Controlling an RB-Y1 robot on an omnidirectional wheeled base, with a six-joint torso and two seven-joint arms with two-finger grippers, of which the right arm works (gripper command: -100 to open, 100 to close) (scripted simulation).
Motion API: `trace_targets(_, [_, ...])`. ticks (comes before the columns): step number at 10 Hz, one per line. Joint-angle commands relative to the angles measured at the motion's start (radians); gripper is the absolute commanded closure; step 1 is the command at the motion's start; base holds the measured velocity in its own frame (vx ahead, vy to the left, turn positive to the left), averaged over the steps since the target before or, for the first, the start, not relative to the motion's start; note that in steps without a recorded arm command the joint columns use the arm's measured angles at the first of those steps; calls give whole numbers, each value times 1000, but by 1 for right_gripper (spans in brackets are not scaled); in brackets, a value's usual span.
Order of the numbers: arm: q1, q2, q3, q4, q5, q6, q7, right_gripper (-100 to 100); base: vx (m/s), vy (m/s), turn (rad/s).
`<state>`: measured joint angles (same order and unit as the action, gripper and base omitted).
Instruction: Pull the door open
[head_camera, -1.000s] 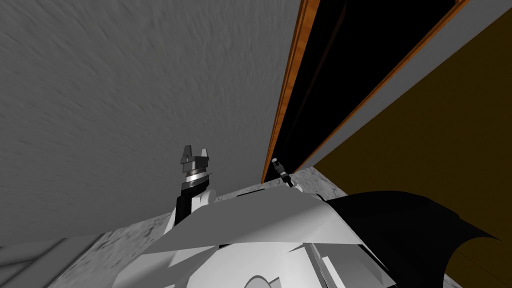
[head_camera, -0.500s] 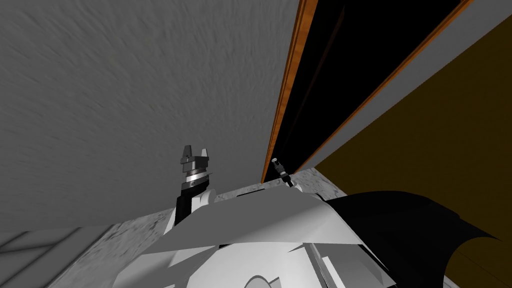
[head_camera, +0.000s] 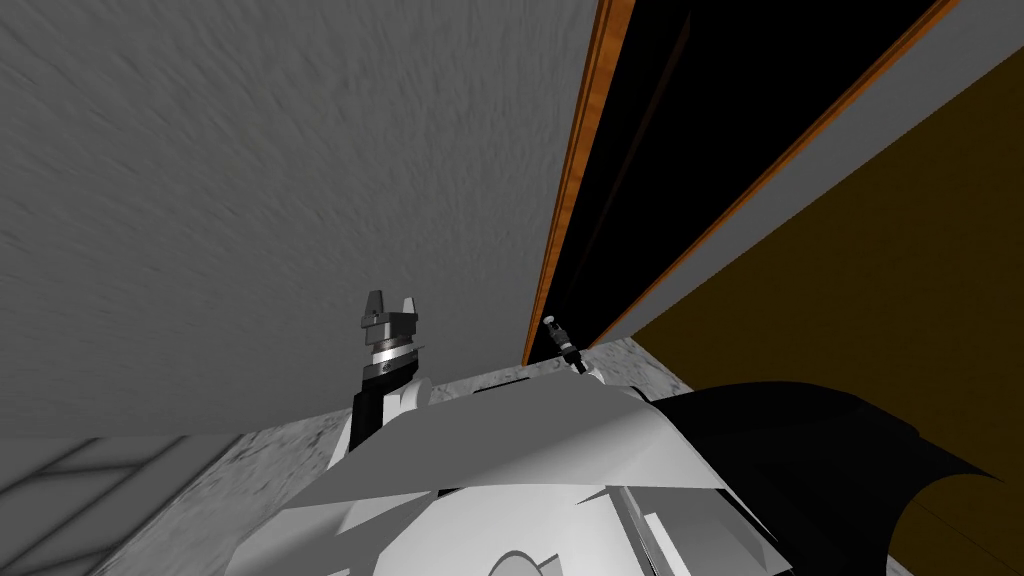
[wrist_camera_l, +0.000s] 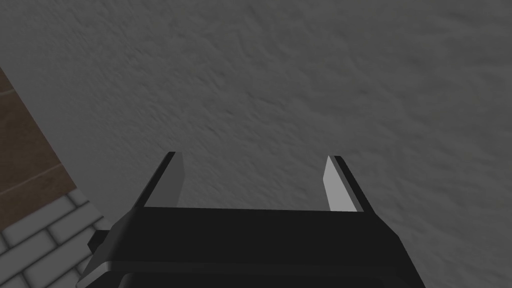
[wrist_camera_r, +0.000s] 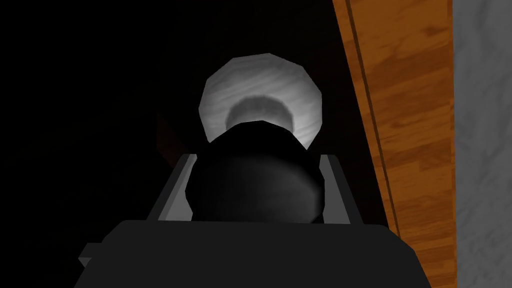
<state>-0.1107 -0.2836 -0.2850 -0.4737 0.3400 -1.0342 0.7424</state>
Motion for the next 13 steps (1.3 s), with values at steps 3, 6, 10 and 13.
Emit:
trace_targets(3, [1, 1, 18, -2, -37, 5, -96, 100, -37, -22, 57])
trace_targets(6, [0, 1, 25, -4, -51, 8, -149, 100, -35, -17, 36])
trace_targets(10, [0, 0, 48, -10, -99, 17, -263, 100, -41, -24, 63])
trace_targets(13, [0, -1, 64, -14, -133, 23, -335, 100, -42, -19, 61])
